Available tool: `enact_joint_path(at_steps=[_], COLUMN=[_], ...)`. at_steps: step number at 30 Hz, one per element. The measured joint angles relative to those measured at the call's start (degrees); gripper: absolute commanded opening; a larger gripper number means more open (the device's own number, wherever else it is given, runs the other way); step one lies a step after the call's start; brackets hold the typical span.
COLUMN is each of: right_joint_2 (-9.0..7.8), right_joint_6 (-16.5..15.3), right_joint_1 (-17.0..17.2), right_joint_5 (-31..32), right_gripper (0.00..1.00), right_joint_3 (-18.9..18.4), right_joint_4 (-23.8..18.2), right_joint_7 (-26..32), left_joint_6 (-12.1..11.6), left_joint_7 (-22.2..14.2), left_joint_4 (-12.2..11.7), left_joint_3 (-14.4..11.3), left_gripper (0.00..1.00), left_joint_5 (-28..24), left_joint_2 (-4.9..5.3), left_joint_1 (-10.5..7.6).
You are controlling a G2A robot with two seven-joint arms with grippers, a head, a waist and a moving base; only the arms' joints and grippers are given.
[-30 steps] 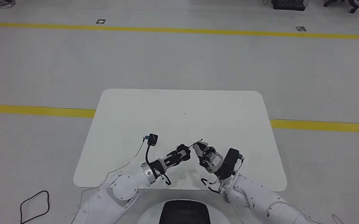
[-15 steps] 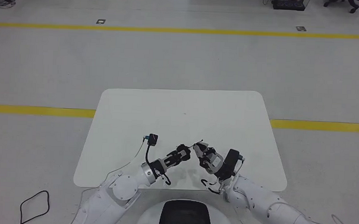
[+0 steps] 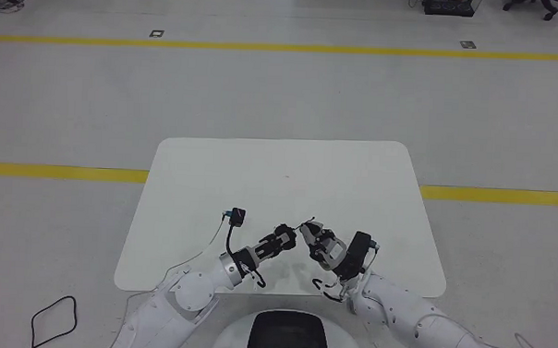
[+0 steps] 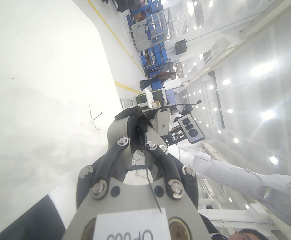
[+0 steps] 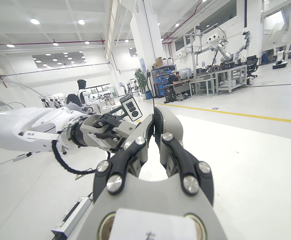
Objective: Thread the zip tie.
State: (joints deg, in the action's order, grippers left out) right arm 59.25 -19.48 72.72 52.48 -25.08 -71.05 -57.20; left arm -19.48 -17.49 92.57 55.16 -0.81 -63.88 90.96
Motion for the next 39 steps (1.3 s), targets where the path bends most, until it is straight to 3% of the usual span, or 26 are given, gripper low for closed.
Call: enact_joint_path(at_steps=[39], right_joint_2=[0.36], right_joint_6=[0.0], right_joint_1=[-0.3], right_joint_5=[0.7], right_gripper=[0.0], right_joint_3=[-0.1], right_joint_4=[0.5], right_joint_7=[-1.3], left_joint_6=[0.0], left_joint_7=[0.0], left_joint_4=[0.0], left_joint_3=[0.0], left_gripper=[0.0], left_joint_5=[0.0], left_joint_2=[0.0], left_joint_1=[0.0])
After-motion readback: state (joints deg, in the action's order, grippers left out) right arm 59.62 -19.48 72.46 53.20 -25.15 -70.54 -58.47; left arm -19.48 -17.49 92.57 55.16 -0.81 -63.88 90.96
